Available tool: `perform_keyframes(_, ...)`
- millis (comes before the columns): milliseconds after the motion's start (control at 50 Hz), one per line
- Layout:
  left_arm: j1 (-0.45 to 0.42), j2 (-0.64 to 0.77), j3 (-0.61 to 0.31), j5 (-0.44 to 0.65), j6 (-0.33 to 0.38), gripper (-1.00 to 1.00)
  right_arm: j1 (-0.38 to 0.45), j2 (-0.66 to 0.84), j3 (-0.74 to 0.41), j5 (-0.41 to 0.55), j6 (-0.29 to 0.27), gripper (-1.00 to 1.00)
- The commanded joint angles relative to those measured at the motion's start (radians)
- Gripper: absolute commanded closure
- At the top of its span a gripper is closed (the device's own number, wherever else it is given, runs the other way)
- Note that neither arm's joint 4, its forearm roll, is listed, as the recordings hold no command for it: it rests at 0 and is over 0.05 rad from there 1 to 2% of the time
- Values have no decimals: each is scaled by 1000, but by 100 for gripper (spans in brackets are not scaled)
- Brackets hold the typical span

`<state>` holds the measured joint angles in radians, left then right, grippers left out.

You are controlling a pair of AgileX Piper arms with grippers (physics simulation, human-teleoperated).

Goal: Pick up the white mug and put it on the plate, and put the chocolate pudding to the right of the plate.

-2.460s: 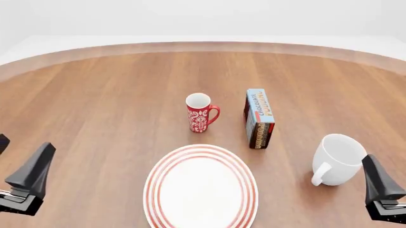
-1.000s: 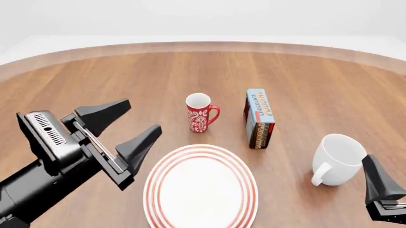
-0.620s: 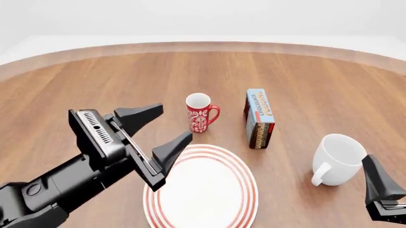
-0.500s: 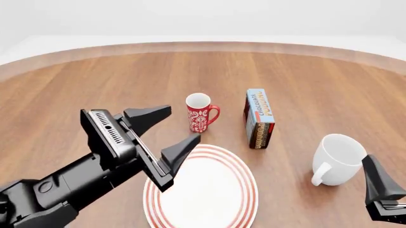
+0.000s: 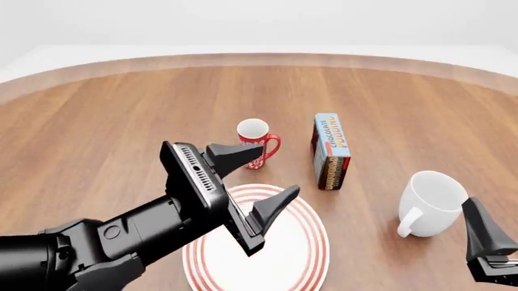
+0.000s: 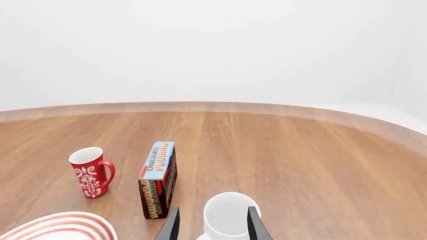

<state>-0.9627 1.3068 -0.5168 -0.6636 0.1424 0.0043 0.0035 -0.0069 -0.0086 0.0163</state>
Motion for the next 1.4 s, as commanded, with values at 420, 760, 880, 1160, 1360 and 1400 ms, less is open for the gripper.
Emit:
perform_keyframes(420,-71,192,-143,29,36,-100,4,0,-1,-1,6,-100)
perform_keyframes(760,-102,295,-210,23,45,-100,3,-1,-1,-1,7,-100)
perform_keyframes(880,-118,326,-234,33,50,-100,2,-1,-1,-1,10,-100)
perform_keyframes(1160,-141,380,-297,64,58,-100,2,0,-1,-3,10,-100)
perform_keyframes(1360,-154,416,-342,82,60,-100,2,-1,-2,-2,11,-100)
perform_keyframes(1400,-155,425,-350,85,60,-100,2,-1,-2,-2,11,-100)
